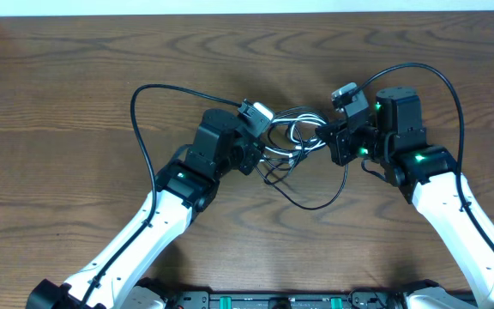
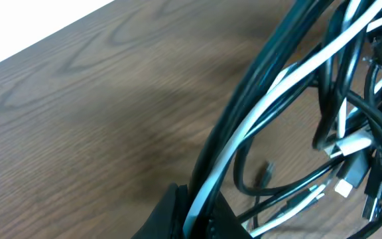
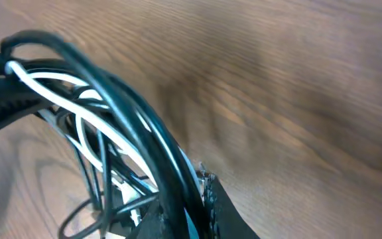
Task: Untangle cables
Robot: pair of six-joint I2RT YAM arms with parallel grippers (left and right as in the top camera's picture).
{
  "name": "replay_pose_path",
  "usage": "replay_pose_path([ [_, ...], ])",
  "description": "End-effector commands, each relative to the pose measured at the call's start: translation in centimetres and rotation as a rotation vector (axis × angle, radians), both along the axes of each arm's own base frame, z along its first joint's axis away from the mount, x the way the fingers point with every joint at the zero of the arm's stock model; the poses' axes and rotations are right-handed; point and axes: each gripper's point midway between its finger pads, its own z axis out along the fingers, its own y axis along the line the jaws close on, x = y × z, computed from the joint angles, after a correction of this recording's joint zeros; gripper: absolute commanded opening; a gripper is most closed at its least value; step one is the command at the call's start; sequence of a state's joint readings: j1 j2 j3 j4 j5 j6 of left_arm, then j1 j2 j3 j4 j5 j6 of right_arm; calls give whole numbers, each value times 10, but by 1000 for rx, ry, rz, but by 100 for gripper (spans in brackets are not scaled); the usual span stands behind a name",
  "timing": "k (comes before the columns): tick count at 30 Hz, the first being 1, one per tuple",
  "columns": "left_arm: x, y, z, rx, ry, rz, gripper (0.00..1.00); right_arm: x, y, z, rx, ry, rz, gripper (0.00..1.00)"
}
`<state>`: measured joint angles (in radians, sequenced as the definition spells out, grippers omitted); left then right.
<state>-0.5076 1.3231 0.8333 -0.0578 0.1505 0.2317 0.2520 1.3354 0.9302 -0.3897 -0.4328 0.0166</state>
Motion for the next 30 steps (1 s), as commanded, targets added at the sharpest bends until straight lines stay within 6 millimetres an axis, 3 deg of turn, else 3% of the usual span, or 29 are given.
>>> replay_pose_path([
  [1,24,49,8,103,-62,224,8,24,-71,-9,-161,-2,-326,5],
  [10,22,52,5,116,-49,229,7,29,-103,-12,-112,59,-505,1],
  [15,21,52,4,101,-37,242,7,31,-87,-4,-27,52,-431,1],
  [20,21,51,4,56,-16,277,8,21,-25,36,185,-65,-42,1],
  [23,20,40,8,11,-10,228,8,11,-1,61,283,-151,143,1],
  [26,20,20,21,-75,-33,140,8,8,3,64,294,-163,175,1],
  [28,20,8,32,-129,-62,87,30,0,8,68,312,-177,235,1],
  [29,21,4,37,-147,-74,72,54,-3,11,70,322,-185,263,1],
  [30,22,3,40,-155,-83,67,65,-8,14,73,336,-202,307,1],
])
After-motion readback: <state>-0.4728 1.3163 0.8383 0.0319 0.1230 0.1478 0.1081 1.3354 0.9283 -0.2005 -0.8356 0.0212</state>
